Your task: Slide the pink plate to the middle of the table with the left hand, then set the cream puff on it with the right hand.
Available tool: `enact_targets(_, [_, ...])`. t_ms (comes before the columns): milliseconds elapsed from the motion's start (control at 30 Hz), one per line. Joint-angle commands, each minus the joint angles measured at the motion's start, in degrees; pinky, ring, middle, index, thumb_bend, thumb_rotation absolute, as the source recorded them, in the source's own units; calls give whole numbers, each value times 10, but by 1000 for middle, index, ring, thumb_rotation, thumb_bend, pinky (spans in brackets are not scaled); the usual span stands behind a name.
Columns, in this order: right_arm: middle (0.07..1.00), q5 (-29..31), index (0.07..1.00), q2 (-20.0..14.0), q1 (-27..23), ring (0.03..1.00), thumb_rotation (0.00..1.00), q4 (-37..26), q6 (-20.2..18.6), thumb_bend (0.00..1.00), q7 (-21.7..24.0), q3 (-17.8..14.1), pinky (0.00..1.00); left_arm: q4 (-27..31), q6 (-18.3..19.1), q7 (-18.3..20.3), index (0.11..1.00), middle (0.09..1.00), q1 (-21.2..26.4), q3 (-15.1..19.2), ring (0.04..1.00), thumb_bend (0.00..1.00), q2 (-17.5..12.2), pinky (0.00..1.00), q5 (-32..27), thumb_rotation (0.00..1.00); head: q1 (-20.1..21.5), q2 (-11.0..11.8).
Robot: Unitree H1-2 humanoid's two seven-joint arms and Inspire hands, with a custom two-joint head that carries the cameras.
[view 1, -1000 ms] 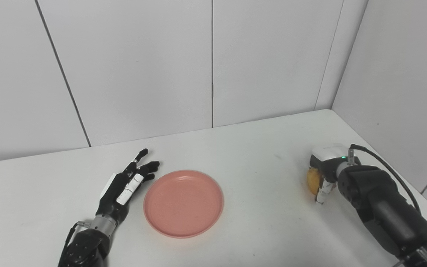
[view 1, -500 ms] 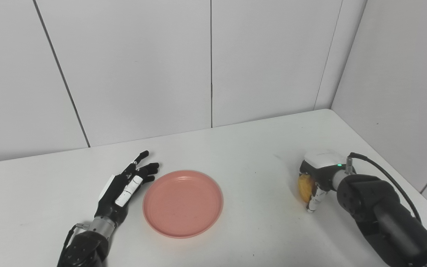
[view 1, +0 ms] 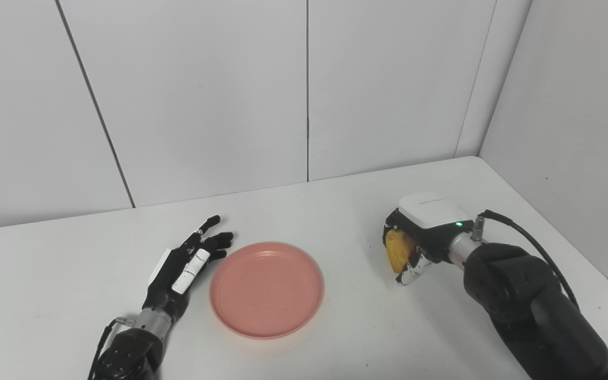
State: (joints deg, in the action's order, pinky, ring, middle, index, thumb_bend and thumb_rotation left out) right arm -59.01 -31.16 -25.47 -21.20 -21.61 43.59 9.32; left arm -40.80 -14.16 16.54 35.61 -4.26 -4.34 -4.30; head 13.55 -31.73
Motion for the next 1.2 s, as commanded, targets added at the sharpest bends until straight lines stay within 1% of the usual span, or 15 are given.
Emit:
enact_targets(0, [457, 13, 532, -1, -15, 382, 0, -1, 32, 513, -48, -11, 302, -5, 34, -1, 858, 783, -17, -14, 817, 873, 17, 802, 15, 792, 0, 0])
enact_targets(33, [456, 21, 532, 4, -15, 381, 0, 8, 36, 513, -62, -10, 302, -3, 36, -7, 858, 783, -18, -18, 817, 873, 21, 802, 20, 792, -26, -2])
enact_targets(67, [461, 27, 529, 7, -15, 386, 0, 15, 38, 515, -72, -10, 311, -1, 37, -12, 853, 780, -18, -20, 813, 868, 24, 791, 24, 800, -26, -2])
enact_targets(100, [463, 35, 527, 15, -14, 388, 0, 23, 47, 516, -93, -8, 316, 0, 38, -17, 851, 779, -19, -22, 811, 866, 28, 784, 27, 805, -45, -3])
enact_targets(233, [462, 59, 515, 38, -11, 403, 0, 40, 73, 518, -146, 4, 324, 8, 45, -36, 843, 764, -20, -30, 807, 829, 40, 770, 33, 812, -80, -5])
enact_targets(300, [466, 70, 516, 46, -9, 406, 0, 41, 87, 517, -165, 10, 398, 9, 49, -44, 841, 759, -20, -32, 801, 820, 45, 768, 37, 804, -87, -5])
enact_targets(333, [505, 74, 491, 52, -7, 432, 0, 39, 93, 516, -175, 13, 419, 11, 53, -48, 846, 762, -21, -32, 795, 811, 48, 759, 37, 787, -91, -5])
enact_targets(433, [509, 88, 484, 61, -2, 446, 0, 35, 106, 516, -194, 16, 426, 12, 59, -57, 847, 763, -22, -35, 791, 809, 54, 754, 40, 778, -98, -4])
enact_targets(533, [480, 110, 527, 73, 0, 382, 0, 40, 127, 512, -218, 17, 316, 7, 60, -64, 844, 754, -23, -38, 786, 790, 59, 758, 44, 769, -109, -3])
enact_targets(633, [462, 142, 534, 99, 4, 360, 0, 45, 119, 510, -232, 10, 261, 0, 55, -68, 851, 751, -22, -42, 779, 761, 62, 755, 49, 775, -111, 5])
enact_targets(733, [459, 154, 534, 117, 10, 359, 0, 56, 118, 510, -247, 13, 248, -3, 52, -69, 858, 756, -23, -43, 782, 756, 62, 760, 48, 779, -115, 14])
enact_targets(867, [451, 163, 534, 139, 18, 375, 0, 76, 130, 512, -274, 20, 300, -5, 50, -71, 860, 752, -24, -44, 777, 758, 61, 753, 47, 785, -121, 19])
enact_targets(900, [451, 168, 534, 144, 19, 370, 0, 81, 132, 512, -280, 20, 282, -6, 51, -71, 862, 754, -24, -43, 779, 766, 61, 755, 46, 784, -121, 19])
enact_targets(1033, [461, 224, 534, 179, 23, 381, 0, 116, 140, 512, -309, 9, 310, -2, 53, -68, 868, 763, -29, -44, 786, 754, 58, 746, 45, 783, -123, 25])
enact_targets(1167, [495, 344, 514, 240, 25, 414, 0, 158, 126, 515, -323, -34, 352, -5, 47, -63, 871, 769, -30, -46, 788, 753, 57, 744, 43, 784, -125, 27])
